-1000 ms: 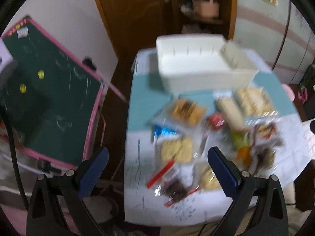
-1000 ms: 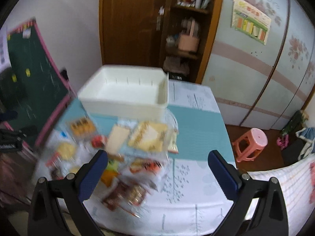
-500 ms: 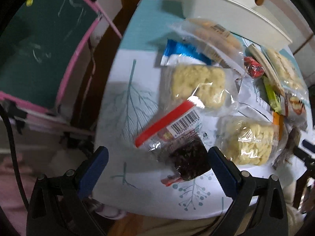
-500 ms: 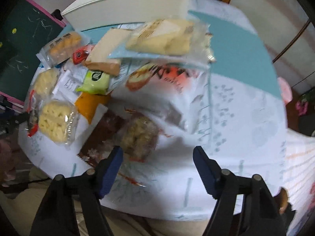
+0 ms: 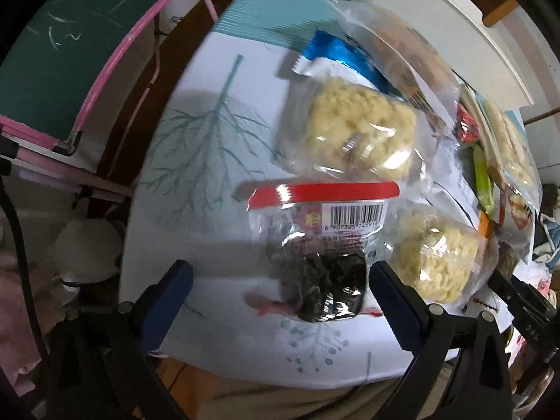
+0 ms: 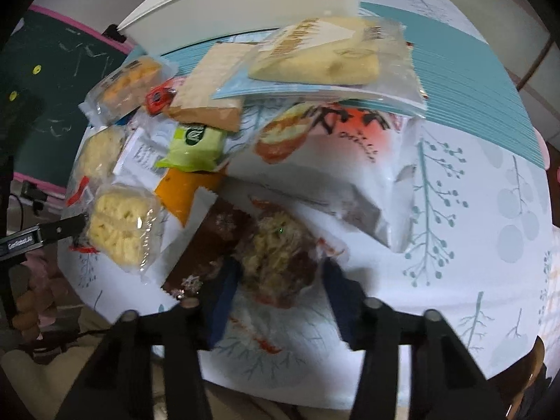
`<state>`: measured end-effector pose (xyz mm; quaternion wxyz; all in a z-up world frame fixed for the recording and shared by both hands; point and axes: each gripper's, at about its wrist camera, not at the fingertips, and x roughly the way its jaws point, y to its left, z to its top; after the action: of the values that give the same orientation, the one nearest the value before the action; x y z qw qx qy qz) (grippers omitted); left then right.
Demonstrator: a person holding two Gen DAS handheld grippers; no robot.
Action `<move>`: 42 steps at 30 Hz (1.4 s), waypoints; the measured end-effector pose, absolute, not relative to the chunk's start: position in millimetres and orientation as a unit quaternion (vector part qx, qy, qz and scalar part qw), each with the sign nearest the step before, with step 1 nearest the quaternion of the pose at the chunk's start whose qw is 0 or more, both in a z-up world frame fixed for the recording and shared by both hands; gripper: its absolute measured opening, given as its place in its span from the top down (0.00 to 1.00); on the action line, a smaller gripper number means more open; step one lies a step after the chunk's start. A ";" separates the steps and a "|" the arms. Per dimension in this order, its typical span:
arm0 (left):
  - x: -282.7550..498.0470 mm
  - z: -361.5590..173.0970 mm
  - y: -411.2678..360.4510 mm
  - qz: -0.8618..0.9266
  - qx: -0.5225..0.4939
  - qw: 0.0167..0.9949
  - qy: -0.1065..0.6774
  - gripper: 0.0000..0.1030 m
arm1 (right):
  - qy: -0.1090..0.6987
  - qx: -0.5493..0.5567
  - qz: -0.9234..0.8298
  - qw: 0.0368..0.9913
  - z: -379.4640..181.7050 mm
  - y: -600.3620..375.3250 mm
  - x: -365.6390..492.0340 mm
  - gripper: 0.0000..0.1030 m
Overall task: Organize snacks
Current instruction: 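Grasp the red-labelled dried fruit pack with the left gripper while the right grasps the red candy, then carry both packs into the white tray and open both grippers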
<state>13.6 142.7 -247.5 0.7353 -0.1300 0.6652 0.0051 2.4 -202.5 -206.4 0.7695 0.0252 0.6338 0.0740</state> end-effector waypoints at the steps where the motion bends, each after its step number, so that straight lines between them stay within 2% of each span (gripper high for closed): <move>1: 19.3 -246.5 140.5 -0.001 -0.131 0.733 0.668 0.03 | 0.635 0.023 0.075 0.768 -207.8 -198.7 5.8 0.58; 11: 17.8 -239.3 110.1 -0.001 -0.088 0.724 0.684 0.03 | 0.637 0.027 0.080 0.766 -209.2 -203.1 9.6 0.57; 15: 17.6 -239.6 94.5 -0.014 -0.038 0.726 0.686 0.09 | 0.636 0.028 0.078 0.768 -208.9 -204.3 14.5 0.55; 18: 15.0 -232.4 79.6 -0.023 0.002 0.740 0.672 0.28 | 0.633 0.022 0.077 0.770 -209.0 -200.3 17.5 0.55; 19: 13.9 -227.8 75.1 -0.031 0.010 0.747 0.665 0.44 | 0.632 0.021 0.077 0.770 -209.1 -198.7 17.8 0.56; 20: 12.6 -223.1 69.7 -0.043 0.017 0.752 0.658 0.53 | 0.631 0.021 0.078 0.771 -209.2 -198.2 17.9 0.57; 23: 10.1 -218.1 58.6 -0.045 0.037 0.759 0.649 0.59 | 0.627 0.029 0.085 0.774 -209.3 -199.6 15.4 0.60; 31: 3.9 -163.0 40.1 -0.088 0.006 0.792 0.605 0.61 | 0.579 0.007 0.084 0.811 -176.1 -207.3 -0.4 0.60; 35: 12.0 -116.3 32.5 -0.113 -0.023 0.815 0.567 0.61 | 0.561 0.000 0.079 0.824 -157.6 -212.0 -2.3 0.60; 42: 53.1 -25.6 25.1 -0.136 0.017 0.874 0.467 0.61 | 0.510 0.009 0.089 0.855 -96.5 -218.6 21.0 0.60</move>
<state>53.1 25.1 -25.6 0.8736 0.0165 0.4671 -0.1357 21.0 -218.6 -96.5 0.8553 0.0085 0.5104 0.0886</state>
